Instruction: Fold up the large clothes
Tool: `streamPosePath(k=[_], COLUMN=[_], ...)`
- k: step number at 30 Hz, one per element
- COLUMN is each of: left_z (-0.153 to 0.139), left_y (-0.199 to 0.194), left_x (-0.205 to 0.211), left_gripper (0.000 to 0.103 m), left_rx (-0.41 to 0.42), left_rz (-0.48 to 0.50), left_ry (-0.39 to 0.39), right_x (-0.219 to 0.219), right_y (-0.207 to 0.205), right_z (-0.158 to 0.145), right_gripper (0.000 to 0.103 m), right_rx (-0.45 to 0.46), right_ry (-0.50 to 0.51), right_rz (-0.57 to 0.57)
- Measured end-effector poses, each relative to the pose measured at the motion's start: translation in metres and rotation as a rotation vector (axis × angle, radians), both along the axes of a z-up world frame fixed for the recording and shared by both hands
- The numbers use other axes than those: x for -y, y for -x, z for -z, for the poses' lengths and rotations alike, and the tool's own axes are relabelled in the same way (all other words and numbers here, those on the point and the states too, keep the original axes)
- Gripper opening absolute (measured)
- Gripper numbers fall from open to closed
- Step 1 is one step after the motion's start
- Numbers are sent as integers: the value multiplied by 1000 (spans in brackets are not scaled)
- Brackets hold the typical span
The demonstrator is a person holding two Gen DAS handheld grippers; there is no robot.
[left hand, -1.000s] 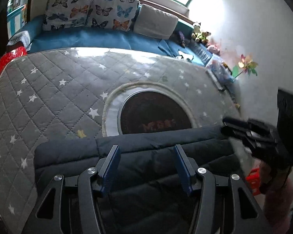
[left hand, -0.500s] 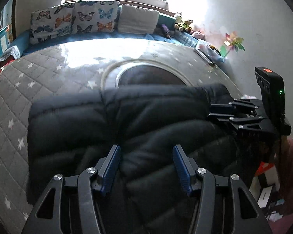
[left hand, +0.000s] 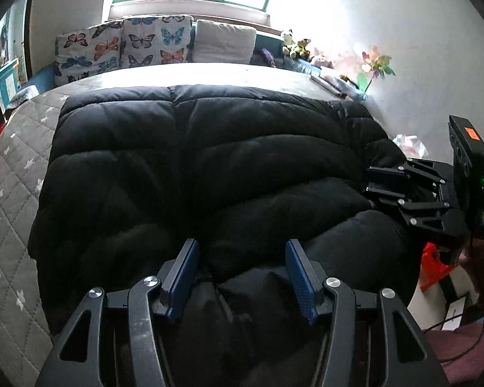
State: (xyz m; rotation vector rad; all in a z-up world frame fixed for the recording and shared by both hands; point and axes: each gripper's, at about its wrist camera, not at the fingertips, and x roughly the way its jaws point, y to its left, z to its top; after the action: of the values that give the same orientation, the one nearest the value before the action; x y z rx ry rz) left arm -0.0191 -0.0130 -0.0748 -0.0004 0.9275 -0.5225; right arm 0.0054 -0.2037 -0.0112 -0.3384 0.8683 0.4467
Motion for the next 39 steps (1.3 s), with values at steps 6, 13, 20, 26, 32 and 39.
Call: streamPosePath(k=[6,13,20,26,32,39], left_z=[8,6,-30,-15,-8,0], left_y=[5,7,15,-1,1,3], left_x=[-17,-49,-80,-95,-94,-75], left_gripper=[59,59,59,59,59,59], left_rx=[6,-10,83,32,47,48], left_rz=[-4,-17,-118,-168,-160,-161], left_ry=[69,169,174,144,94,83], right_x=[-17,-73,-75,-64,-10,62], right_y=[-17,-23,-19,-16,-20,-26], right_z=[-40,13,19,1,-43,-39], right_gripper=[38,43,43,43,43,43], right_rx=[-33,-116,-72,-97,-48,-77], right_ry=[-91,-29,1,-46,-105,-57], right_rz=[-32,-128,-131,-142,-36,180])
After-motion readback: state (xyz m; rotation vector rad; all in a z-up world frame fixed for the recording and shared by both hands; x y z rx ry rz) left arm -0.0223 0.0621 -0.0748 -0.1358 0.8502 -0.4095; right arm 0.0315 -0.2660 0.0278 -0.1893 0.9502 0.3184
